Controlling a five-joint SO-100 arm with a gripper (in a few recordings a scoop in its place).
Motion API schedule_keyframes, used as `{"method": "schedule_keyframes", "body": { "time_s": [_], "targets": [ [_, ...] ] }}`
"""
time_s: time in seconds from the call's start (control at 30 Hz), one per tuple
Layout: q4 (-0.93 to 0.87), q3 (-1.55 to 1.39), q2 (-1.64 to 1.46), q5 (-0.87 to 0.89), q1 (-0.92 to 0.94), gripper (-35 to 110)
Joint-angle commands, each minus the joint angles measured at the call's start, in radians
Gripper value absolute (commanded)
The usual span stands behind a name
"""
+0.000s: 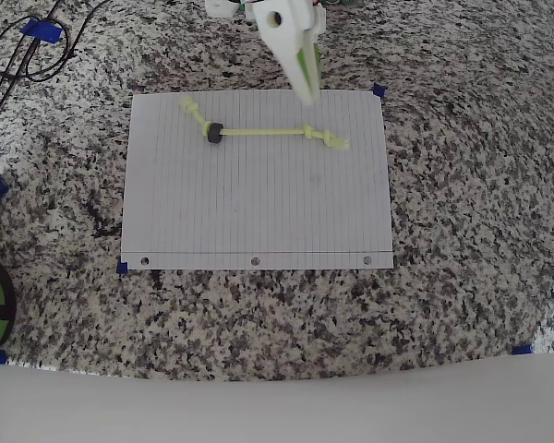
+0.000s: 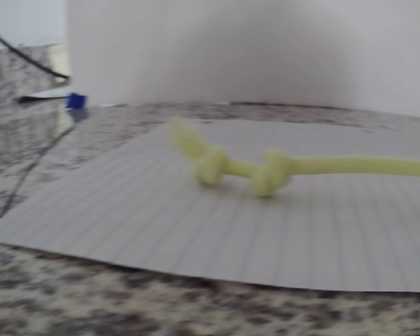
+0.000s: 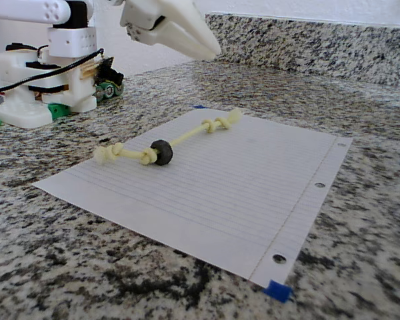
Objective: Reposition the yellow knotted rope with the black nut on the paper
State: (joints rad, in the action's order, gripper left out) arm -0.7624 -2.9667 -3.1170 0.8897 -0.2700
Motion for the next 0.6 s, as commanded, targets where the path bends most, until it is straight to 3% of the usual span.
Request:
{"method": "schedule_keyframes", "body": {
  "time_s": [0.0, 0.17, 0.37, 0.57],
  "targets": [
    [-0.003, 0.087, 0.086, -0.311, 0.081, 0],
    [-0.178, 0.293, 0.305, -0.804, 0.225, 0],
    [-0.511, 0.471, 0.558, -1.058, 0.307, 0],
    [-0.357, 0.469, 0.669, -1.545, 0.4, 0]
  ]
}}
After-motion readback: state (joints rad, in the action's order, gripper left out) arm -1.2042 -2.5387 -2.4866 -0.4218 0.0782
